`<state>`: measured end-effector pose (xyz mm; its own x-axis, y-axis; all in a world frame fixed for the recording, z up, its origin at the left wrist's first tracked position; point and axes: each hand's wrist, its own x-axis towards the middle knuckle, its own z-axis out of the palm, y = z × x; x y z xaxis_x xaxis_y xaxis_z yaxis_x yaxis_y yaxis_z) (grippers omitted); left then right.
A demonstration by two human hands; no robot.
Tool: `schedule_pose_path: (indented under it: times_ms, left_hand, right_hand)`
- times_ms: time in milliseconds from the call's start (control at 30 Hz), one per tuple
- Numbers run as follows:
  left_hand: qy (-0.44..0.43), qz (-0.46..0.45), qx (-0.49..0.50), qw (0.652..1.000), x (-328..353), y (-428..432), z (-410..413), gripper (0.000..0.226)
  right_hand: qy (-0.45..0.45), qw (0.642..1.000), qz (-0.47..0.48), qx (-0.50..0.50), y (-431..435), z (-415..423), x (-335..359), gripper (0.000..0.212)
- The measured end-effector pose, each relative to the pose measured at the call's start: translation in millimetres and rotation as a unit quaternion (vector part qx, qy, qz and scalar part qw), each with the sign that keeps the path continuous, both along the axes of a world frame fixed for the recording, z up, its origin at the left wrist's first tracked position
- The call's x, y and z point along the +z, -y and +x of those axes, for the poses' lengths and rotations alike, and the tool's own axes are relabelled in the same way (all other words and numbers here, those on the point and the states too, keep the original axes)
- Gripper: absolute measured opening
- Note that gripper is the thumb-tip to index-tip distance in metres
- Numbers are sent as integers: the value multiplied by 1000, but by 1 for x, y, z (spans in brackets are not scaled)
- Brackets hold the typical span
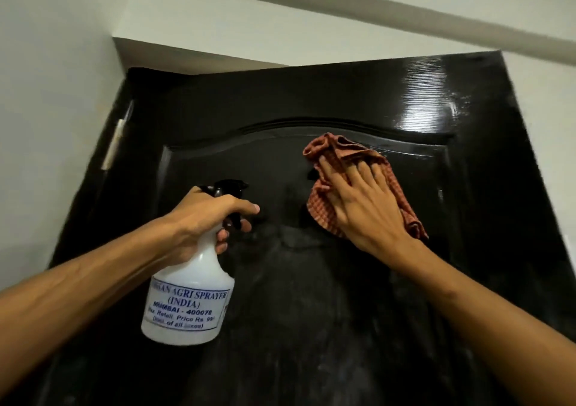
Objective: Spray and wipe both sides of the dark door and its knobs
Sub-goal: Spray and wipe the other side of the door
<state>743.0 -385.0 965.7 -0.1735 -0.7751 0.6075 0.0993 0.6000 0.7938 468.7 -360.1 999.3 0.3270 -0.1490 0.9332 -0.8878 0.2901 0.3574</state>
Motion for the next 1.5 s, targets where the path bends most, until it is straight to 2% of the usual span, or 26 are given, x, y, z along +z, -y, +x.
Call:
schedule_pose_path:
  times_ms: [200,267,367,433,567,633,700,733,767,833,867,900,1000,1033,1133,1167,1200,1300,1333,1433,1467,1500]
  left_hand:
    - [51,0,-145,988,-13,-45,-104,31]
    - [49,-4,-169,984,-20,-55,-124,30]
    - [74,0,-224,972,-32,-77,-177,24]
    - [85,3,-249,965,-37,-85,-202,20]
    - [96,14,-275,957,-48,-100,-241,14]
    - [93,23,-272,958,-57,-103,-248,11]
    - [92,30,-261,961,-66,-102,-250,12]
    - [91,31,-254,963,-70,-100,-249,13]
    - [89,29,-244,965,-73,-98,-246,13]
    - [78,27,-228,970,-77,-92,-238,12]
    - [71,24,-221,972,-79,-89,-234,12]
    - [66,25,-212,975,-82,-86,-227,12]
    - [55,35,-188,980,-93,-77,-210,14]
    - [51,37,-180,982,-97,-73,-199,15]
    - [59,21,-161,985,-104,-66,-179,23]
    - [57,15,-156,986,-104,-65,-174,23]
    - [53,13,-149,987,-106,-64,-166,23]
    - [43,1,-131,990,-108,-59,-145,20]
    - [40,-6,-122,992,-108,-56,-136,20]
    - [33,-12,-105,994,-107,-51,-121,23]
    - [29,-9,-101,994,-107,-49,-116,23]
    - [26,-5,-101,995,-107,-48,-114,22]
  right_hand:
    - [117,992,-18,-54,-74,-119,-32,61]
    - [152,987,-24,-35,-79,-132,-54,62]
    - [105,992,28,-60,-104,-164,-97,62]
    - [66,994,51,-70,-120,-182,-99,62]
    - [195,980,-38,-33,-133,-201,-97,64]
    - [135,990,-14,-47,-122,-194,-125,64]
    - [53,997,24,-58,-117,-190,-150,63]
    - [48,997,15,-59,-118,-191,-148,62]
    - [87,995,-3,-53,-119,-190,-142,62]
    - [224,972,-67,-27,-116,-184,-126,63]
    - [255,963,-84,-22,-112,-177,-124,63]
    - [240,967,-75,-27,-104,-165,-130,63]
    - [78,995,28,-49,-94,-150,-157,61]
    - [67,996,29,-47,-94,-149,-155,60]
    - [221,972,-77,-36,-95,-151,-141,60]
    - [231,968,-88,-36,-92,-145,-142,60]
    - [196,978,-66,-34,-83,-133,-149,59]
    - [10,998,48,-32,-60,-105,-166,58]
    - [3,998,53,-31,-58,-103,-155,58]
    - [167,986,-24,-19,-59,-102,-121,59]
    - [159,986,-34,-31,-53,-92,-122,59]
    - [103,994,-14,-31,-45,-83,-130,59]
